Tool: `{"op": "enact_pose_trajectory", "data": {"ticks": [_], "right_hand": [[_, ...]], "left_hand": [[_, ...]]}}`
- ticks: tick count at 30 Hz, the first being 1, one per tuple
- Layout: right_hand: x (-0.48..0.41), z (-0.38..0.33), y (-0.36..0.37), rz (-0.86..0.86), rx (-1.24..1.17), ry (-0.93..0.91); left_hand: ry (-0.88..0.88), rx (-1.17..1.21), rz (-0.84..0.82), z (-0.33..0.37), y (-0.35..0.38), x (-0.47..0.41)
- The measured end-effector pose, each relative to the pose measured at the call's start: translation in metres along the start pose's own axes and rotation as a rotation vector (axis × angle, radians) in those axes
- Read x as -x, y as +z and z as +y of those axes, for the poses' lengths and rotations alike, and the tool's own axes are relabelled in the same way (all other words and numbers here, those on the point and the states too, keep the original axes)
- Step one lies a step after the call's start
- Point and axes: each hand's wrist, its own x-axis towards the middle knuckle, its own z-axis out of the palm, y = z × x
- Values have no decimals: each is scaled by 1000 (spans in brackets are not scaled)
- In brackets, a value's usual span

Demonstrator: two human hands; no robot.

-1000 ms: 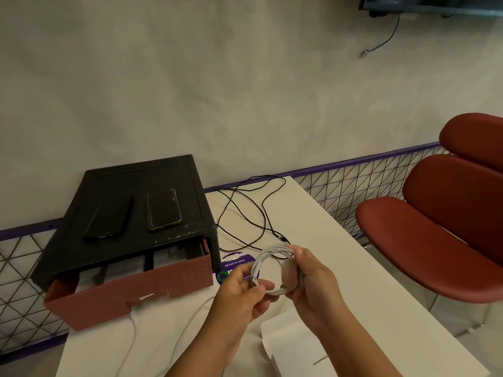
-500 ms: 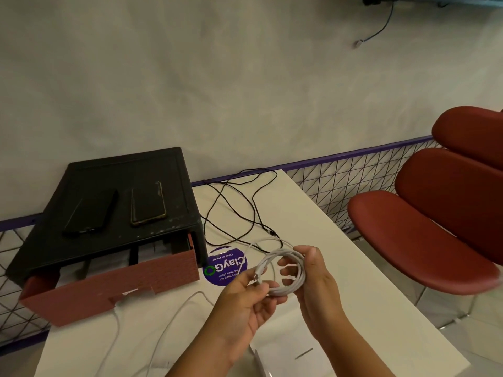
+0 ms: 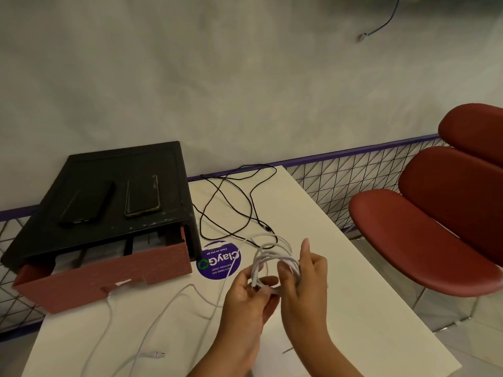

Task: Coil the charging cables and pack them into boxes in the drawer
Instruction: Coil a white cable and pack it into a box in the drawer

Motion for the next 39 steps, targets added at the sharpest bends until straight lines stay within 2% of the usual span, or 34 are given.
{"op": "enact_pose_trajectory", "data": {"ticks": [4, 9, 13, 18, 23, 27, 29, 35, 39], "right_hand": [[13, 1, -4, 14, 49, -89], [13, 2, -14, -85, -37, -59], [10, 2, -18, -62, -166, -3], [-7, 19, -20, -87, -183, 37], [-18, 45, -15, -159, 34, 86], [-23, 60, -16, -334, 168, 179], [-23, 68, -16, -378, 180, 211], [-29, 92, -21, -338, 144, 337], [-28, 108, -26, -327, 159, 409]], "left_hand": [[42, 13, -21, -3, 7, 3], [-15, 84, -59, -6, 11, 7], [-75, 94, -113, -10, 10, 9], [-154, 61, -46, -22, 5, 5], [-130, -162, 28, -40, -7, -2], [-125, -330, 83, -51, -20, -12], [-113, -500, 87, -59, -26, -19], [-14, -951, 184, -82, -53, -32], [-160, -1108, 174, -92, -75, -36]]}}
